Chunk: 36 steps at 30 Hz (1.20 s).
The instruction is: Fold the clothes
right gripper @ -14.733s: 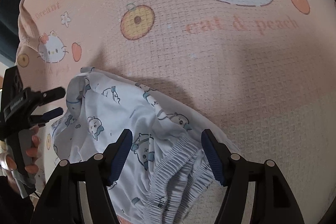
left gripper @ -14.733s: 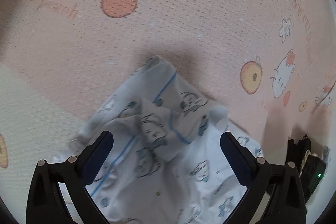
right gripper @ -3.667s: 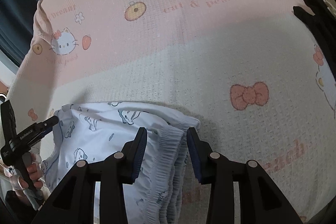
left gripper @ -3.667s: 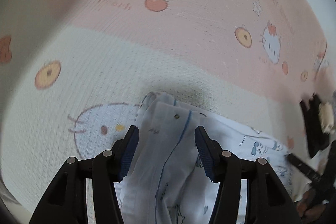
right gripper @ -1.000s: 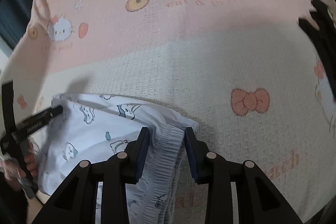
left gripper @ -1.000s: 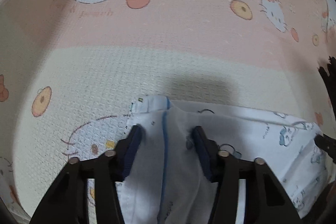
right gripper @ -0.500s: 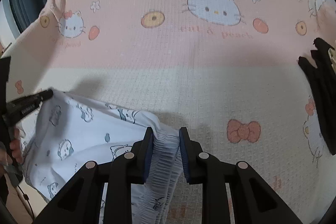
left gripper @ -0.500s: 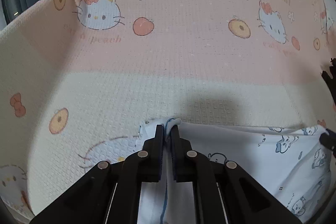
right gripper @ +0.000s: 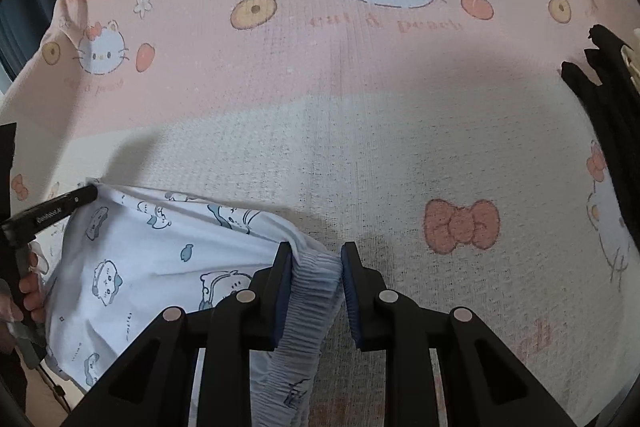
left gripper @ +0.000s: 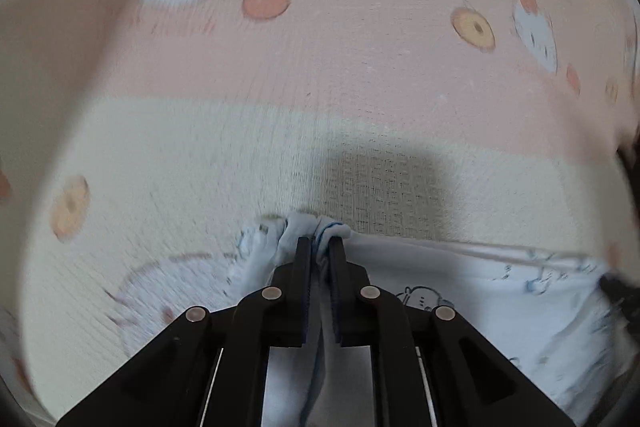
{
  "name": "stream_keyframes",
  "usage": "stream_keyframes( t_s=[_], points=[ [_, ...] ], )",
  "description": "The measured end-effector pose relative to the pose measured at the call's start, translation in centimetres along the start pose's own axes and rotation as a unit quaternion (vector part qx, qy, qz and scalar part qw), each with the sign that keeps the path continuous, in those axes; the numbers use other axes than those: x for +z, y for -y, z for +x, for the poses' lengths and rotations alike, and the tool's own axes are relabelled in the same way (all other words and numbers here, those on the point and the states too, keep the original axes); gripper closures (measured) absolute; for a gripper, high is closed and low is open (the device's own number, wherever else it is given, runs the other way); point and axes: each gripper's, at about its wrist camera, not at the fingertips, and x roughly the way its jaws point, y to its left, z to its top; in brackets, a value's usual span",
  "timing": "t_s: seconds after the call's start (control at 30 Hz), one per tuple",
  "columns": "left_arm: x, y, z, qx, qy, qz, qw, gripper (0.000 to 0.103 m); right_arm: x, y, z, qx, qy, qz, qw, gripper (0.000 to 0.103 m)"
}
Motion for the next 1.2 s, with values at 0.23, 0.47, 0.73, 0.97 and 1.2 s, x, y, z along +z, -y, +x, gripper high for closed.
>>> stream_keyframes(
  t_s=[0.23, 0.47, 0.73, 0.97, 1.2],
  points=[
    [0.4, -7.5, -0.9, -0.168, -0.058, -0.227, 0.9576, 0.078, 0.0, 0.5, -0.4, 0.001, -0.017, 0.027, 1.000, 0.055],
    [-2.3, -11.2, -4.2, -0.142, -0.014, -0.295, 0.9447, 0.035, -0.5, 2.0, -1.7, 0.034, -0.017, 0.063, 0.997, 0.054],
    [-6.0, -9.4, -9.9, -0.032, 0.032, -0.173, 0.9838, 0.035, -2.3, 1.9, -4.7, 0.049, 0.012, 0.062, 0.997, 0.054],
    [-7.9, -7.7, -11.7, 0.026, 0.046, -0.080, 0.9954, 0.035, -4.8, 3.5, -6.1, 0.086, 0.019, 0.113, 0.990, 0.047],
    [-10.3, -9.3, -11.1, -0.005, 0.021, -0.127, 0.9917, 0.035, -7.5, 5.3, -6.9, 0.136, 0.009, 0.170, 0.976, 0.047]
  ],
)
